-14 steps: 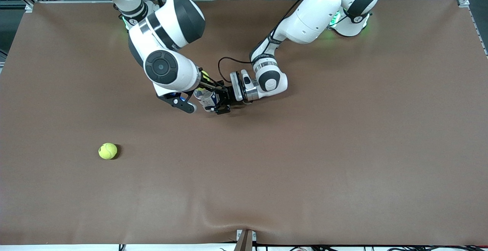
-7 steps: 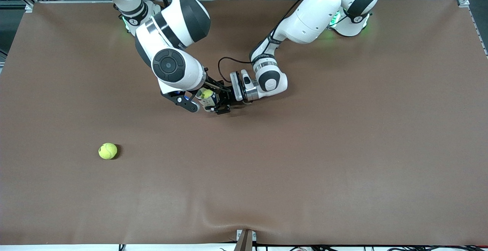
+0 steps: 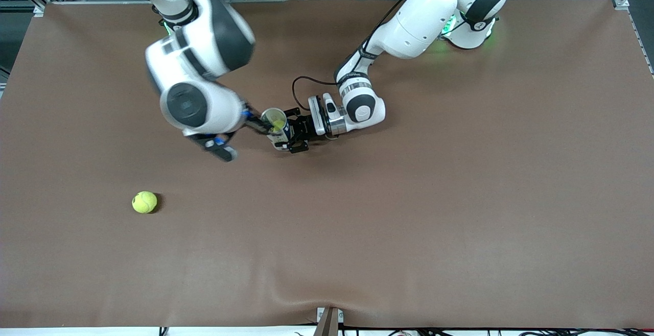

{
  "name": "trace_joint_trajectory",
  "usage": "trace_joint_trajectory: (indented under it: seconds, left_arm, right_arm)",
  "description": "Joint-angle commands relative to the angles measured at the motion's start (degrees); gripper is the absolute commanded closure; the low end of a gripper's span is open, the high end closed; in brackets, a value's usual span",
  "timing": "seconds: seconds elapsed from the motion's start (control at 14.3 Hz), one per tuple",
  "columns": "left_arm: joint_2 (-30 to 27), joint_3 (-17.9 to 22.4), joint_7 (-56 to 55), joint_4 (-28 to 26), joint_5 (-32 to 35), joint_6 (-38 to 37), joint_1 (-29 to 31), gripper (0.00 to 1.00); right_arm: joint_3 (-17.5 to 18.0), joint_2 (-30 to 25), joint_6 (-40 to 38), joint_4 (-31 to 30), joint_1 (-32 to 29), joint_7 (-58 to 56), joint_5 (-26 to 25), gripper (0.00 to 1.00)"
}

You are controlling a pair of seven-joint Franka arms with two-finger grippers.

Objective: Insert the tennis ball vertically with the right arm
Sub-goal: 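Release the ball into the can with the right gripper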

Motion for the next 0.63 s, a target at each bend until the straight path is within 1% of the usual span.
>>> trace_joint_trajectory:
  seconds: [0.0, 0.07, 0.14, 0.21, 0.35, 0.56]
  left_arm:
    - [1.93, -2.22, 27.29, -0.51, -6.95, -0.61, 1.01, 0.31]
    - [1.93, -2.30, 27.29, -0.51, -7.03, -0.61, 1.01, 0.30]
    - [1.93, -2.31, 27.29, -0.51, -7.03, -0.61, 1.01, 0.30]
    - [1.93, -2.31, 27.29, -0.51, -7.12, -0.61, 1.01, 0.29]
    - [1.93, -2.22, 27.55, -0.60, -8.35, -0.61, 0.84, 0.28]
    - [1.93, -2.22, 27.73, -0.60, -8.44, -0.61, 0.83, 0.28]
  right_arm:
    - [0.70, -0.26, -1.80, -1.47, -7.98, -10.48, -3.21, 0.00]
    - [0.70, -0.17, -1.53, -2.26, -9.92, -14.25, -5.40, 0.00]
    - [0.70, 0.09, -1.18, -2.79, -10.90, -18.29, -8.99, 0.00]
    - [0.70, 0.61, 0.21, -3.67, -12.30, -21.03, -11.55, 0.00]
    - [0.70, 0.71, 5.04, -6.74, -15.20, -23.94, -12.10, 0.00]
    - [0.79, 1.23, 12.94, -11.04, -17.67, -29.58, -12.45, 0.00]
